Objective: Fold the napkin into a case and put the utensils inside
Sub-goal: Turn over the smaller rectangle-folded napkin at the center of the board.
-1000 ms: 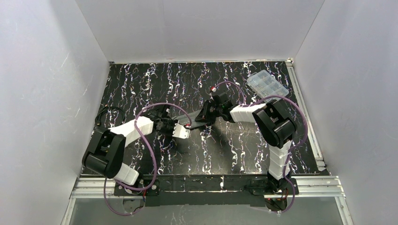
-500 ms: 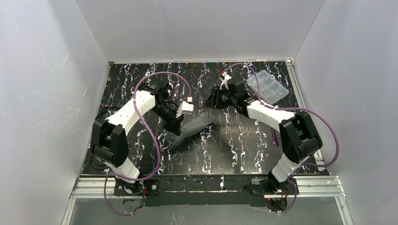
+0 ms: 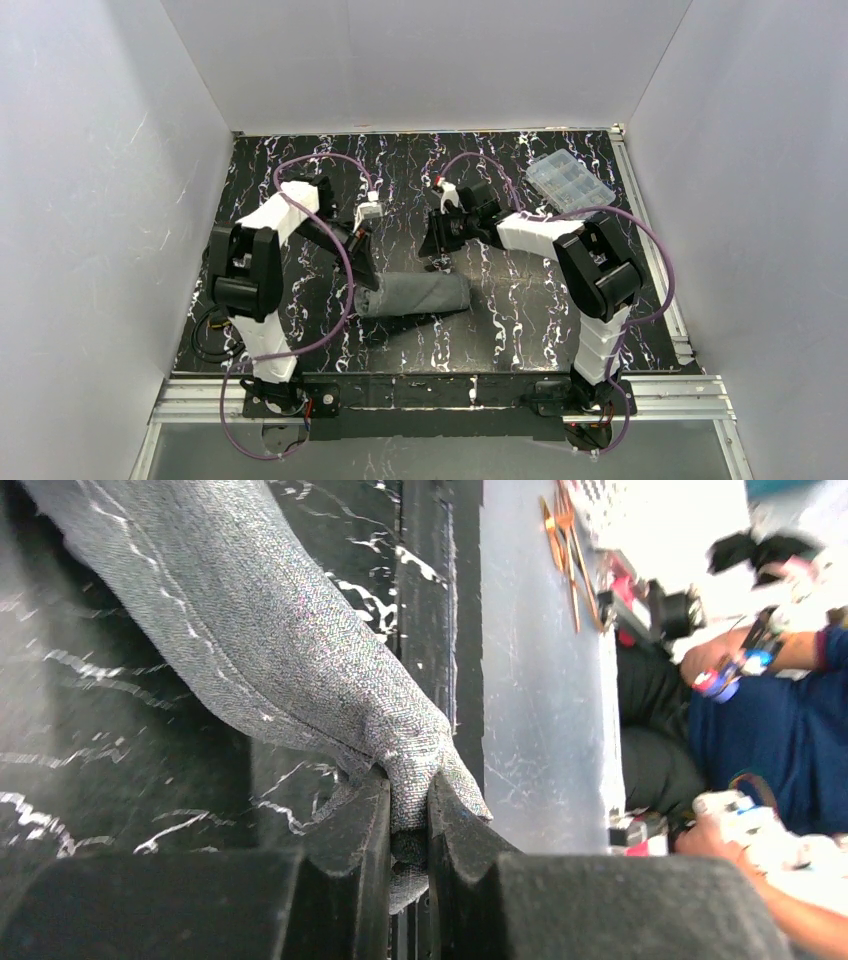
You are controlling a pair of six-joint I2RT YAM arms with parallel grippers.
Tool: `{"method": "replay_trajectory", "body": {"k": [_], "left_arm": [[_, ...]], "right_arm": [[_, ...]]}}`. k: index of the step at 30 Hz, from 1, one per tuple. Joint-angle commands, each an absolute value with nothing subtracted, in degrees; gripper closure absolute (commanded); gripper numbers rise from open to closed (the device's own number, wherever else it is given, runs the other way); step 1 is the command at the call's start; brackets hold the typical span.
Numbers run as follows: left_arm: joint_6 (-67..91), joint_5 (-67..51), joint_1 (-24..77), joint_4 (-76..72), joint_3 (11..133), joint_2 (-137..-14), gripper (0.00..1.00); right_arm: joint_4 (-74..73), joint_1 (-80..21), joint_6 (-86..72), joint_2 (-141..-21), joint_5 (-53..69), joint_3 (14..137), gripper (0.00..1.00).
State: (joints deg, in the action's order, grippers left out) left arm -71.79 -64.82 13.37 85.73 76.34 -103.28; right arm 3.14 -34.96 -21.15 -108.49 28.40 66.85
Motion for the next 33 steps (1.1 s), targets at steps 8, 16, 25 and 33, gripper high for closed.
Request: {"method": "replay_trajectory", "body": {"k": [8,16,25,33], "left_arm": [[-58.22,-59.32,4.25,76.37,76.4,-115.17,1.0],[-49.65,-49.19,2.47,64.95,74.99,-116.24,0.99],[-40.48,-35.34,2.47,48.22,70.27,-109.43,0.35],[-41.29,-31.35,2.34,50.56,72.63,-103.0,0.27]], "right_arm": [[-5.07,-30.52,-19.06,-103.34,19.37,63.16,0.7],[3.41,-36.01,-22.51,-92.67,13.12,58.26,0.58],[12.39,-46.15,-28.14,-100.58,13.67,57.87,0.58],[9.48,-46.77,-27.05,-100.56,11.57,60.21,0.57]]}}
